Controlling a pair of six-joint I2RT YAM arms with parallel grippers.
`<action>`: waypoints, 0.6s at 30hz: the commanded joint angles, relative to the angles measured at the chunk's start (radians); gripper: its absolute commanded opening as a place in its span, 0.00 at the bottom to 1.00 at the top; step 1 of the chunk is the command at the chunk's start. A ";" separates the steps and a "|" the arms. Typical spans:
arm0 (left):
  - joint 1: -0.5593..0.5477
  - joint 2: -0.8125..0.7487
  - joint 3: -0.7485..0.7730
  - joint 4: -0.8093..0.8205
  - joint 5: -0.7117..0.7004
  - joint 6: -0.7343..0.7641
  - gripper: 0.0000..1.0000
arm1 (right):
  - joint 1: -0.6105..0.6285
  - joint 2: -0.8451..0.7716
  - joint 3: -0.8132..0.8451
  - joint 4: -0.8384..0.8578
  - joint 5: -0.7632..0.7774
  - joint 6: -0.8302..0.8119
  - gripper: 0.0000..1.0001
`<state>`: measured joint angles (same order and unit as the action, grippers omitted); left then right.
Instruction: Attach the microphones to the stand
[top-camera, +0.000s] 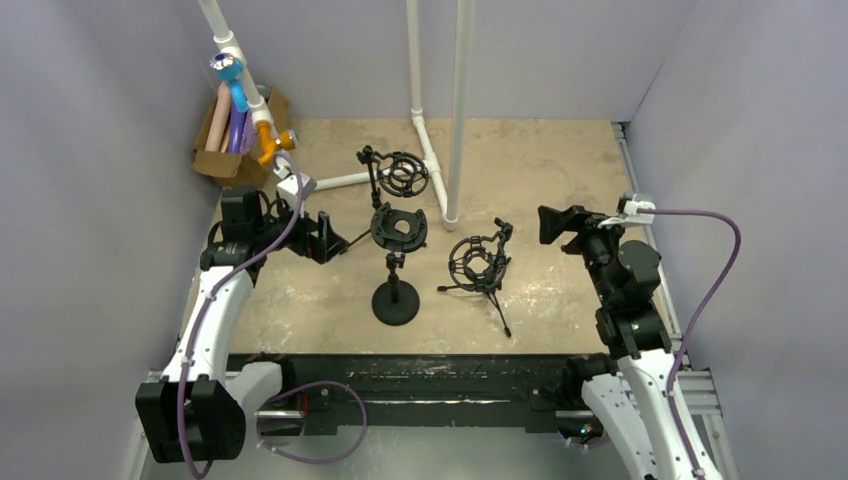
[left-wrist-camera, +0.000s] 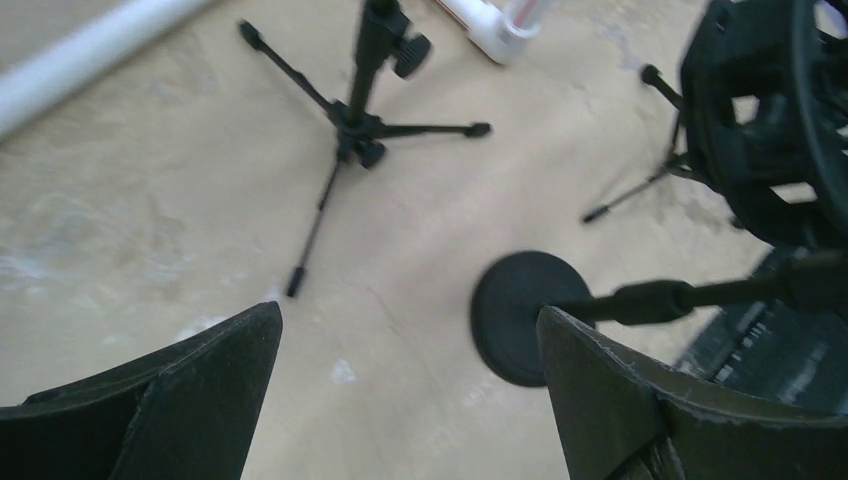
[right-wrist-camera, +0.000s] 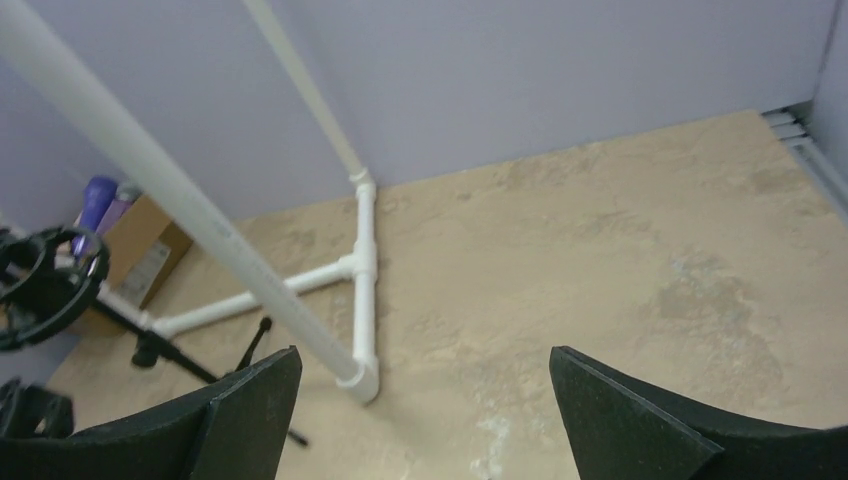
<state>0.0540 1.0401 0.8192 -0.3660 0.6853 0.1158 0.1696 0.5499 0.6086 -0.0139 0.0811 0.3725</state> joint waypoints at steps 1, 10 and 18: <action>0.003 -0.040 0.057 -0.235 0.212 0.030 1.00 | 0.005 -0.021 0.099 -0.305 -0.243 -0.060 0.99; -0.014 0.016 0.131 -0.245 0.235 0.067 1.00 | 0.094 0.062 0.181 -0.427 -0.359 -0.102 0.92; -0.047 0.072 0.166 -0.244 0.253 0.086 1.00 | 0.262 0.114 0.149 -0.398 -0.284 -0.105 0.86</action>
<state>0.0181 1.0981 0.9260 -0.6094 0.8948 0.1692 0.3565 0.6441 0.7383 -0.4198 -0.2287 0.2829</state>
